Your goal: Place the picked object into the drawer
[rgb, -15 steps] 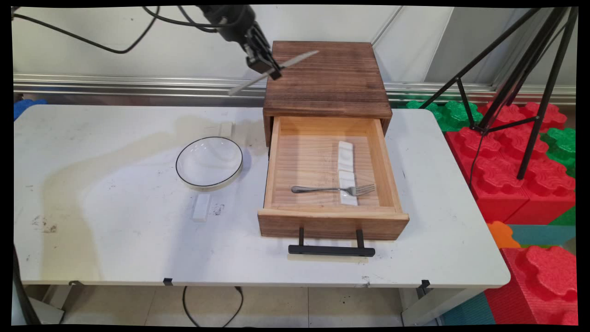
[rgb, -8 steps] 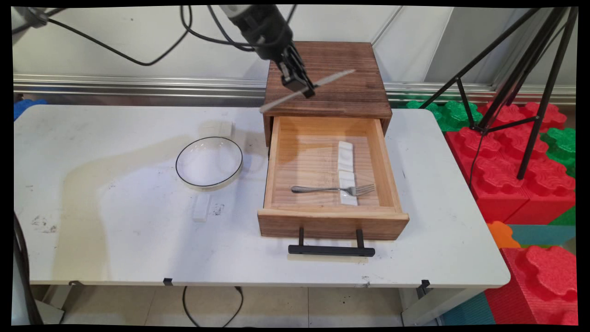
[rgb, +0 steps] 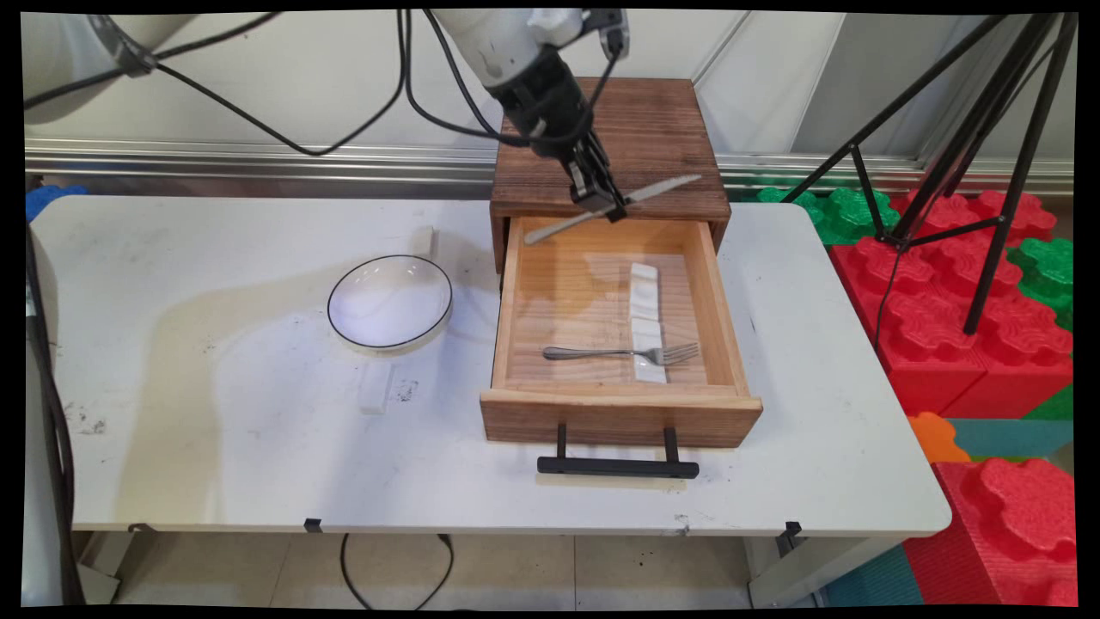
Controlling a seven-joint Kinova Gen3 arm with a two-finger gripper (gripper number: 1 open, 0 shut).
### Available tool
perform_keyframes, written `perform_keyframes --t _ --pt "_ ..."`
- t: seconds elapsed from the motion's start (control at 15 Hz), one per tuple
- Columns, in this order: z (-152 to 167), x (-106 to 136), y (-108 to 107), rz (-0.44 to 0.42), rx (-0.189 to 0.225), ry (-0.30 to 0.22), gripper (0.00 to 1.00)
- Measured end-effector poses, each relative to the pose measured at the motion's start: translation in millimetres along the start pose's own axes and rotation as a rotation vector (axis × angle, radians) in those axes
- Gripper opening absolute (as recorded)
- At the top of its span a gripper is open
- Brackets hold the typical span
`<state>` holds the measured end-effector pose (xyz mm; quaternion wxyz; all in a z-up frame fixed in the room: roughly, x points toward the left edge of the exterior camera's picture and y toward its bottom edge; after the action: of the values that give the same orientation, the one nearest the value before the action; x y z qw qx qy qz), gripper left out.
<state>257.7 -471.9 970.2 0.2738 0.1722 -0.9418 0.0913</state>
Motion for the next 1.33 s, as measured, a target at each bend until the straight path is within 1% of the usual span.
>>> perform_keyframes --t 0.4,0.8,1.33 --pt "41.5 -12.3 -0.8 0.005 -0.019 -0.005 0.0" --pt "67.8 -26.0 -1.7 0.007 -0.02 -0.003 0.0" --pt "102.4 -45.6 -6.0 0.025 -0.012 -0.018 0.0"
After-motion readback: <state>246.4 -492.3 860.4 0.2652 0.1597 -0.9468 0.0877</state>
